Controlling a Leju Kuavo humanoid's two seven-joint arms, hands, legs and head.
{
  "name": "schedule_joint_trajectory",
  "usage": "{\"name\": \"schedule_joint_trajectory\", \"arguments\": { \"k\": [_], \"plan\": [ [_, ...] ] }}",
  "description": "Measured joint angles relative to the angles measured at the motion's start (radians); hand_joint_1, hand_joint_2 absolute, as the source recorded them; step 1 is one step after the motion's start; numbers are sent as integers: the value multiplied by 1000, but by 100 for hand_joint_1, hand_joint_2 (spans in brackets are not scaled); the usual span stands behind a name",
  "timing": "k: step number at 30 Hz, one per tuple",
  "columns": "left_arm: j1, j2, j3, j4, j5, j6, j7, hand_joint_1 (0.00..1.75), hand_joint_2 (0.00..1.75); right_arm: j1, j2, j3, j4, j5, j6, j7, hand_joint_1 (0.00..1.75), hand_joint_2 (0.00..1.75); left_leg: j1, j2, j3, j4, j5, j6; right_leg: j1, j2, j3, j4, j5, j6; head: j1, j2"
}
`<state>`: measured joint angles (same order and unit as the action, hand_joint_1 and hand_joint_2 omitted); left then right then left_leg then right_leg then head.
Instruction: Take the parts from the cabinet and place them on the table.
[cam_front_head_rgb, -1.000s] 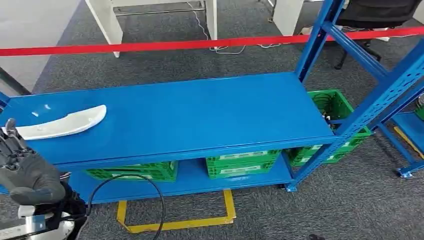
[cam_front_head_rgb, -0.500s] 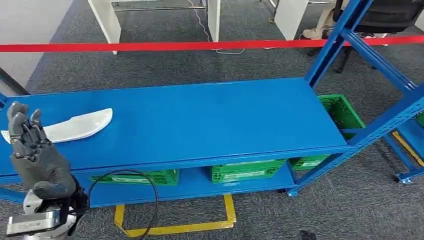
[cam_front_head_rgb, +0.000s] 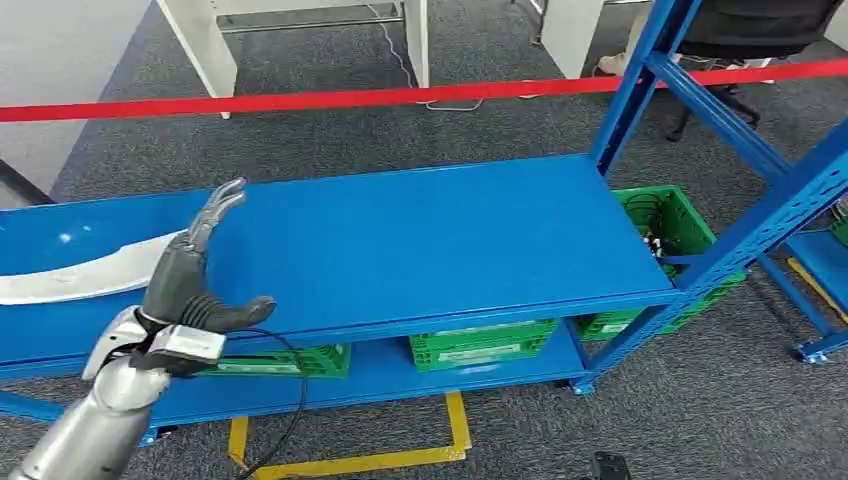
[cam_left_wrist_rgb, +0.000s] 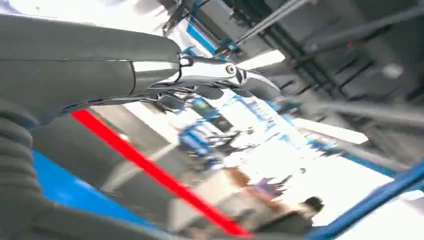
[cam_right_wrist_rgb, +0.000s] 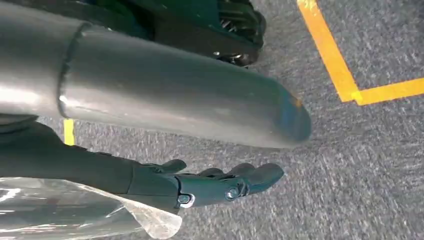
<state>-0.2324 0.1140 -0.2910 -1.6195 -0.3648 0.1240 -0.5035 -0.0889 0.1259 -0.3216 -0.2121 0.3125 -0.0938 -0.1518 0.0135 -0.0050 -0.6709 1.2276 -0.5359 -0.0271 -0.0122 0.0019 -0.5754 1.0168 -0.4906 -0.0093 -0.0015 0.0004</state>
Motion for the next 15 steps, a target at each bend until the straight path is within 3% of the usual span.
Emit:
{"name": "schedule_joint_trajectory", "arguments": {
  "k": [2,4,6,8,9,11,12,13,14,15],
  "plan": [
    [-41,25,-4,50,-50,-7,32,0,175,-1,0,2,0,8,-1,3,0,0,0,0,69,-164,86,4,0,1,6,0,-4,6,-1,0],
    [-85,51,-8,118,-93,-16,58,0,175,-2,0,5,0,20,-2,12,0,0,-5,1,84,-204,66,12,7,2,-5,6,-4,15,1,0],
    [-107,79,-8,171,-113,-18,65,0,175,0,0,8,0,27,-2,17,0,0,-8,0,79,-199,68,20,4,2,-5,-1,2,25,0,0],
    [-125,90,-8,202,-124,-19,74,0,175,0,0,9,0,29,-2,19,0,0,-1,3,85,-214,77,34,2,2,-15,9,-12,37,0,0],
    [-136,96,-9,219,-137,-19,80,0,175,-1,0,10,0,34,-2,19,0,0,-1,3,84,-215,78,40,2,0,-33,47,-39,40,6,0],
    [-150,106,-10,250,-172,-15,107,0,175,-1,0,12,0,39,-2,20,0,0,-2,3,82,-214,78,45,2,0,-103,200,-109,42,7,0],
    [-153,117,-10,270,-190,-13,117,0,175,1,0,13,0,42,-2,21,0,0,-3,3,82,-214,78,45,2,0,-140,273,-131,44,8,0],
    [-153,126,-11,288,-202,-12,125,0,175,2,0,14,0,44,-1,22,0,0,-3,3,83,-214,78,45,2,1,-160,307,-130,43,8,0],
    [-153,134,-12,304,-208,-12,127,0,175,3,0,15,0,48,-1,22,0,0,-3,3,84,-213,78,45,2,0,-157,294,-108,42,7,0],
    [-153,143,-11,320,-211,-13,127,0,175,3,0,15,0,52,0,22,0,0,-3,3,85,-213,78,44,2,0,-133,237,-67,40,8,0]
  ]
}}
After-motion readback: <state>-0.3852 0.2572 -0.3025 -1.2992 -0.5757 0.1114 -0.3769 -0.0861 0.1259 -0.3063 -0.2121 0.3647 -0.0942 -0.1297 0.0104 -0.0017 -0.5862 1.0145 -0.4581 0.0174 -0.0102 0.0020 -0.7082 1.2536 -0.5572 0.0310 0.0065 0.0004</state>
